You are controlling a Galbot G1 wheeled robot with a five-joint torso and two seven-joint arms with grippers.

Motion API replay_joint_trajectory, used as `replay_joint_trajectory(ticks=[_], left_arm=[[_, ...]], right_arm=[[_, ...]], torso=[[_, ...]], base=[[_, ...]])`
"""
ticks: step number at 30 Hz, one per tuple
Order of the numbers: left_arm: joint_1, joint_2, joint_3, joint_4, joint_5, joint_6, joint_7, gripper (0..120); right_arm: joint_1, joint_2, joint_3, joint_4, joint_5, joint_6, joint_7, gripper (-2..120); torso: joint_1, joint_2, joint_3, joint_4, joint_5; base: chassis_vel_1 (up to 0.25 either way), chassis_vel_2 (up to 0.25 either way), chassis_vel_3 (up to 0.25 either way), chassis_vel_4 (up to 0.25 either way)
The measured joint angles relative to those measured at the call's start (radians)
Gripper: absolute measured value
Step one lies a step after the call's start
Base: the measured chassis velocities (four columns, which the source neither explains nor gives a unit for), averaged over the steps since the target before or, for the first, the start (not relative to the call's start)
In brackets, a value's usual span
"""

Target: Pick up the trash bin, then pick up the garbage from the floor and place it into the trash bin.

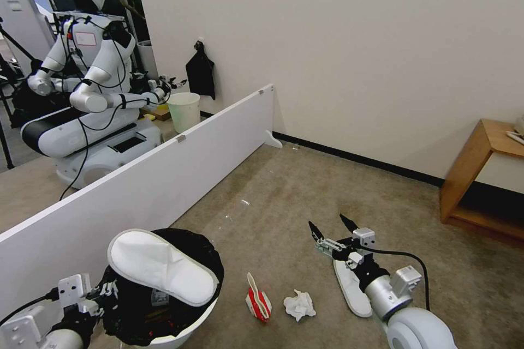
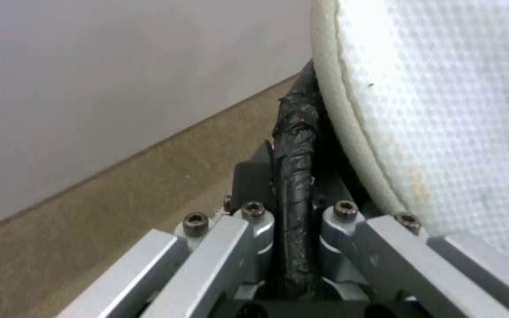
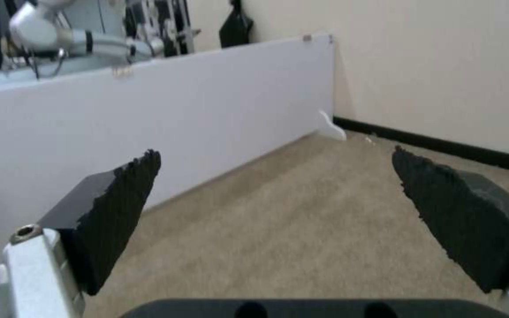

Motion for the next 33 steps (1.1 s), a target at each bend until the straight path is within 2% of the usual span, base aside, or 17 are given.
replay_joint_trajectory(ticks=[6,10,19,28,33], left_arm=[[0.000,-0.003,-0.002,-0.010,-0.001,0.007,-0.001,4],[-0.001,-0.004,-0.003,-0.014,-0.002,0.010,-0.002,4],[0.004,-0.011,-0.028,-0.022,-0.009,0.012,-0.002,4],[0.008,-0.020,-0.039,-0.029,-0.009,0.012,-0.002,4],[0.006,-0.020,-0.038,-0.030,-0.009,0.012,-0.002,4]], right_arm=[[0.030,-0.028,-0.077,-0.019,-0.005,-0.051,-0.001,100],[0.057,-0.033,-0.118,-0.036,0.007,-0.100,-0.043,100],[0.101,-0.053,-0.238,-0.105,-0.011,-0.137,-0.062,100],[0.170,-0.024,-0.336,-0.159,-0.050,-0.145,-0.102,100],[0.201,0.008,-0.380,-0.192,-0.065,-0.171,-0.090,100]], torso=[[0.000,0.000,0.000,0.0001,-0.0002],[0.000,0.000,0.000,0.0000,-0.0003],[0.000,0.000,0.000,0.0000,-0.0001],[0.000,0.000,0.000,0.0001,-0.0002],[0.000,0.000,0.000,0.0001,-0.0002]], base=[[0.000,0.000,0.000,0.000],[0.000,0.000,0.000,0.000],[0.000,0.000,0.000,0.000],[0.000,0.000,0.000,0.000],[0.000,0.000,0.000,0.000]])
